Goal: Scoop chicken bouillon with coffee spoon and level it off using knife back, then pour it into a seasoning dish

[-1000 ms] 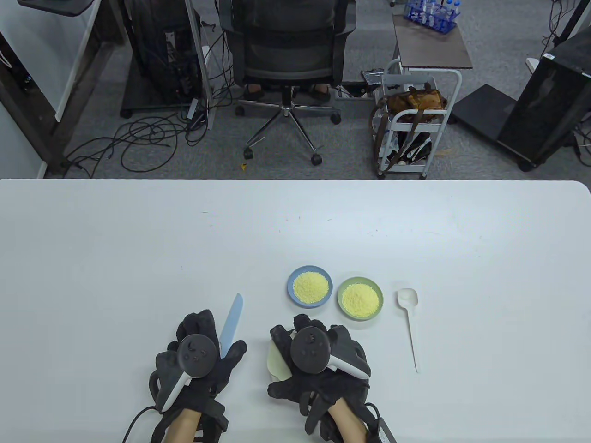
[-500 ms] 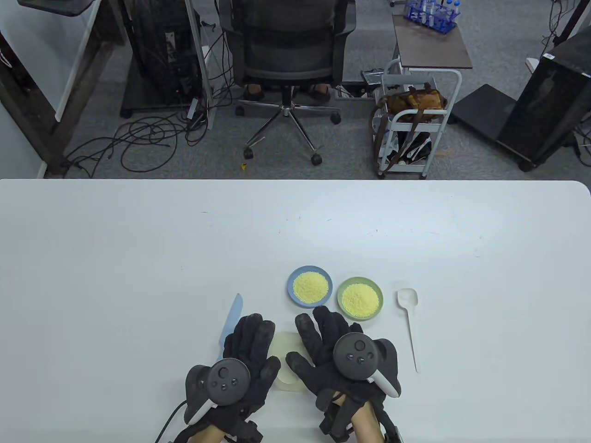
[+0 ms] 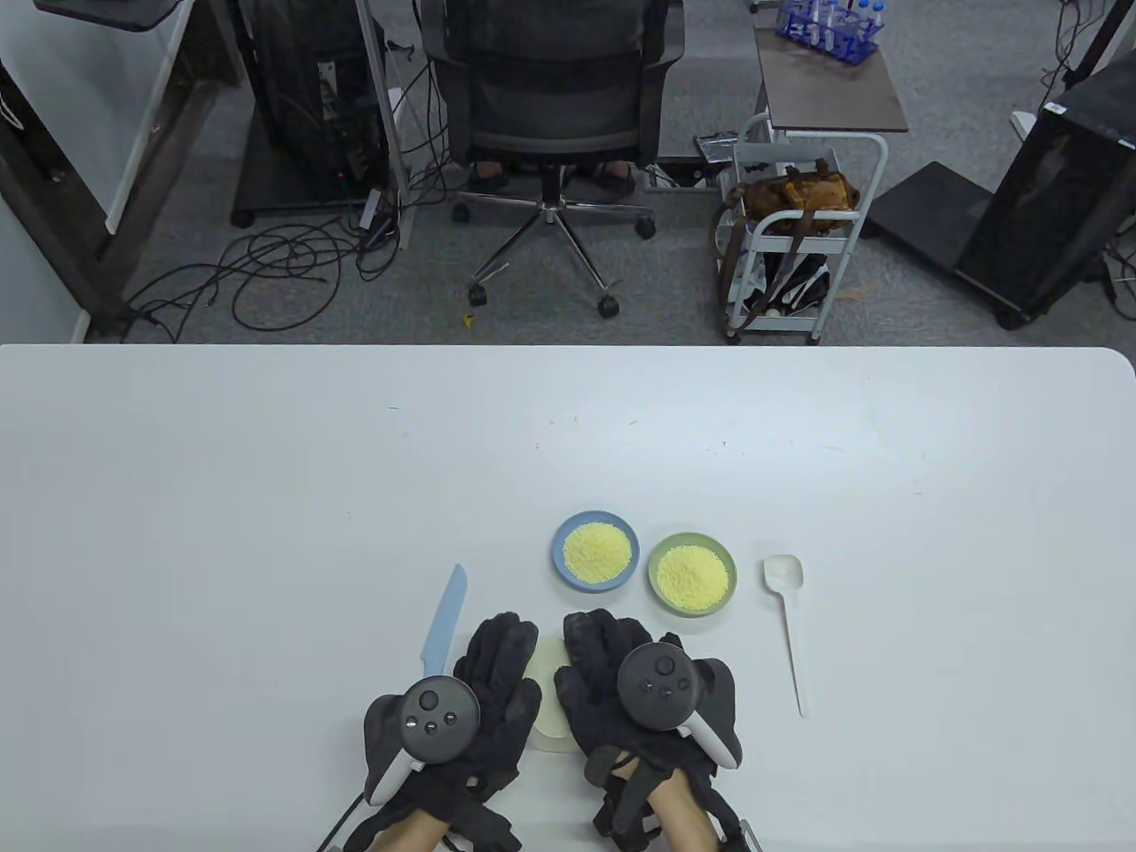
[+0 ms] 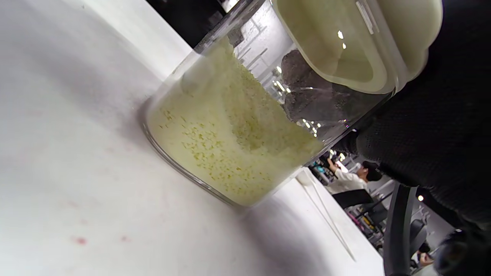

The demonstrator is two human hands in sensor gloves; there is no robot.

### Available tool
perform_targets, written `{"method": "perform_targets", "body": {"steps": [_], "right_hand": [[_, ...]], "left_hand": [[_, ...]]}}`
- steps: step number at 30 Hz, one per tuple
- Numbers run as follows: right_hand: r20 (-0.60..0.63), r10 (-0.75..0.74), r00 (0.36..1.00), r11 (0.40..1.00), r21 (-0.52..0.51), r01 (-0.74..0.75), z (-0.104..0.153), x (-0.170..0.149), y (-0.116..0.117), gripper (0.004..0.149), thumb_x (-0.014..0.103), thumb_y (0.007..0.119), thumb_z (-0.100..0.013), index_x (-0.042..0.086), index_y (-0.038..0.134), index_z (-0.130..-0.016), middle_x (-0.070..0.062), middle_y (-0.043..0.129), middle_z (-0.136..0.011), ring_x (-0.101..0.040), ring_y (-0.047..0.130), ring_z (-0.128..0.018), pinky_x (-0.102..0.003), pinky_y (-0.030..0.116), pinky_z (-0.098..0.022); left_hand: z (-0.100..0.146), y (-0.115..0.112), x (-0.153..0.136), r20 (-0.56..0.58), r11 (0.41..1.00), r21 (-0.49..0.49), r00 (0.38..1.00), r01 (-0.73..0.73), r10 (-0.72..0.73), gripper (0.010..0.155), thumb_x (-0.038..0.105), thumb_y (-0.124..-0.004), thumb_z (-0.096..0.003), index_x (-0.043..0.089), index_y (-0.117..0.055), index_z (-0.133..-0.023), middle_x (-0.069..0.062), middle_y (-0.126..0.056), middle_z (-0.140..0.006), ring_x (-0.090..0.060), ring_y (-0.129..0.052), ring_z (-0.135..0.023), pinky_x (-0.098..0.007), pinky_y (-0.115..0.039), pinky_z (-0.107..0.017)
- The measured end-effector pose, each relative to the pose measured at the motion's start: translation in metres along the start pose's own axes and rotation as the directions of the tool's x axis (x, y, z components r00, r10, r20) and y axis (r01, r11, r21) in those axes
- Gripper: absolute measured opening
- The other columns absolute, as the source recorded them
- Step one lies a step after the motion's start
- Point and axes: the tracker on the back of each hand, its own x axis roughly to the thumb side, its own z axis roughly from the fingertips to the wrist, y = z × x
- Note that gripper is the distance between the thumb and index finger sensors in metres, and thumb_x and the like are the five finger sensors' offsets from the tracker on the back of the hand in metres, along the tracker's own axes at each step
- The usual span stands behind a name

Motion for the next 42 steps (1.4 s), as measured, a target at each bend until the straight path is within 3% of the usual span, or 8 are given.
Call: {"method": "perform_targets", "body": {"steps": [4, 22, 31, 42], "right_hand": [[-0.006, -0.029, 1.0, 1.0, -0.002, 0.029, -0.002, -0.004, 0.003, 0.059, 0.048, 0.047, -0.05, 0.023, 0.031, -0.101, -0.014, 0.025, -0.112, -0.048, 0.018, -0.102, -0.072, -0.009, -0.061], [0.015, 0.01, 1.0, 1.0, -0.025, -0.009, -0.002, -0.008, 0.008, 0.058, 0.048, 0.047, -0.05, 0.025, 0.028, -0.1, -0.012, 0.028, -0.111, -0.047, 0.022, -0.103, -0.073, -0.009, -0.062], [0.038, 0.025, 0.999, 0.999, -0.041, -0.024, -0.001, -0.01, 0.004, 0.06, 0.05, 0.053, -0.05, 0.025, 0.033, -0.101, -0.013, 0.032, -0.112, -0.049, 0.021, -0.102, -0.07, -0.011, -0.063], [0.087, 0.117, 0.989, 0.985, -0.141, -0.104, 0.008, -0.002, -0.007, 0.066, 0.057, 0.052, -0.048, 0.026, 0.029, -0.101, -0.009, 0.021, -0.114, -0.047, 0.012, -0.104, -0.069, -0.015, -0.062]], "left_hand": [[-0.001, -0.004, -0.002, -0.015, 0.997, -0.018, 0.997, -0.075, 0.075, 0.071, 0.06, -0.035, -0.0486, 0.029, -0.02, -0.111, -0.005, -0.016, -0.12, -0.032, -0.016, -0.116, -0.062, -0.024, -0.078], [-0.002, -0.006, -0.003, -0.05, 0.996, -0.071, 0.998, -0.045, 0.041, 0.069, 0.056, -0.037, -0.0493, 0.03, -0.016, -0.11, -0.003, -0.016, -0.121, -0.03, -0.015, -0.116, -0.062, -0.021, -0.078], [-0.003, -0.005, -0.004, -0.05, 0.996, -0.083, 0.998, -0.035, 0.031, 0.07, 0.058, -0.037, -0.0494, 0.031, -0.015, -0.11, -0.004, -0.015, -0.12, -0.031, -0.014, -0.115, -0.062, -0.021, -0.077], [0.002, 0.013, 0.003, -0.008, 1.0, -0.009, 1.0, 0.007, -0.007, 0.076, 0.064, -0.041, -0.0473, 0.029, -0.019, -0.111, -0.008, -0.012, -0.119, -0.035, -0.012, -0.113, -0.063, -0.021, -0.077]]}}
